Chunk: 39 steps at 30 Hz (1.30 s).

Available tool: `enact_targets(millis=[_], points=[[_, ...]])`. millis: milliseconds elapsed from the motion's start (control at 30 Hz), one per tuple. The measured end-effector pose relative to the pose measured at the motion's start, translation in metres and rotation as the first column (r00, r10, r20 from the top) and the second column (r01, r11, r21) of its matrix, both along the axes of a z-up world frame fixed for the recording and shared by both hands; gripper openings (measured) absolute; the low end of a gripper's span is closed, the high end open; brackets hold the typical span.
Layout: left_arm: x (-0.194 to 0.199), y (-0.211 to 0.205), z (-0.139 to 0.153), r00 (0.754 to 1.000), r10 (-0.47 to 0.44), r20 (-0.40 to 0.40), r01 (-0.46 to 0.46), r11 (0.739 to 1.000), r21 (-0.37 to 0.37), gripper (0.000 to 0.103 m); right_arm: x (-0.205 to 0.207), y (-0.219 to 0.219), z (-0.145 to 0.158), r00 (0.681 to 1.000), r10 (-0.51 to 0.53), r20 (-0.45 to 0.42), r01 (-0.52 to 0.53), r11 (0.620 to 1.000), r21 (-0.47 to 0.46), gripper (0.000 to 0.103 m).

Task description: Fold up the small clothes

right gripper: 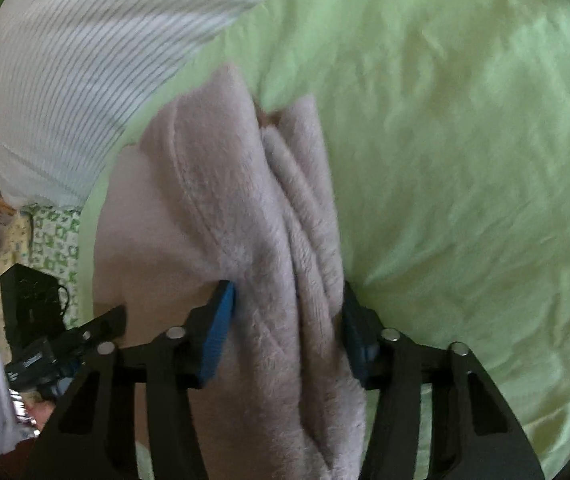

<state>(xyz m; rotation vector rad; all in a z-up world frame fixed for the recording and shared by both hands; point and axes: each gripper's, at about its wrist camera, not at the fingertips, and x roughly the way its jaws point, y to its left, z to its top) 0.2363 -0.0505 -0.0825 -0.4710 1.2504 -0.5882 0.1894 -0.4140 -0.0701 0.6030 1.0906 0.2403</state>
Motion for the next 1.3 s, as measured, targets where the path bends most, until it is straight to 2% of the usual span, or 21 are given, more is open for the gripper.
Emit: enact_targets(millis=[100, 200, 333, 500, 667, 833, 933, 1133, 1300], points=[[-0.004, 0.007, 0.003, 1.0, 0.003, 0.017, -0.003, 1.0, -0.023, 0.055, -0.006, 0.003, 0.007, 1.0, 0.008, 0.021, -0.008, 1.0, -0.004, 0.033], [-0.011, 0.012, 0.014, 0.998, 0.019, 0.055, -0.017, 0.999, -0.033, 0.05, -0.013, 0.011, 0.02, 0.998, 0.007, 0.057, -0.007, 1.0, -0.005, 0.03], [-0.028, 0.027, 0.036, 0.992, 0.042, 0.121, -0.039, 0.999, -0.025, 0.049, -0.021, 0.028, 0.04, 0.991, 0.036, 0.132, -0.044, 0.997, 0.059, 0.028], [-0.052, 0.078, 0.066, 0.979, 0.108, 0.172, -0.104, 0.994, -0.035, 0.048, -0.027, 0.069, 0.055, 0.98, 0.107, 0.167, -0.122, 0.989, 0.08, 0.028], [-0.083, 0.14, 0.076, 0.965, 0.186, 0.184, -0.185, 0.982, -0.02, 0.048, -0.029, 0.13, 0.061, 0.959, 0.21, 0.189, -0.232, 0.968, 0.101, 0.028], [-0.107, 0.196, 0.073, 0.951, 0.251, 0.181, -0.255, 0.967, 0.0, 0.048, -0.031, 0.184, 0.056, 0.936, 0.302, 0.181, -0.321, 0.943, 0.089, 0.028], [-0.114, 0.211, 0.068, 0.948, 0.263, 0.181, -0.269, 0.963, 0.01, 0.048, -0.031, 0.207, 0.048, 0.928, 0.332, 0.168, -0.348, 0.934, 0.079, 0.028], [-0.118, 0.229, 0.034, 0.959, 0.263, 0.106, -0.269, 0.962, 0.052, 0.052, -0.032, 0.222, 0.026, 0.93, 0.35, 0.116, -0.353, 0.935, 0.014, 0.028], [-0.118, 0.228, 0.027, 0.956, 0.265, 0.127, -0.274, 0.96, 0.056, 0.061, -0.032, 0.216, 0.014, 0.938, 0.334, 0.095, -0.335, 0.942, -0.006, 0.035]])
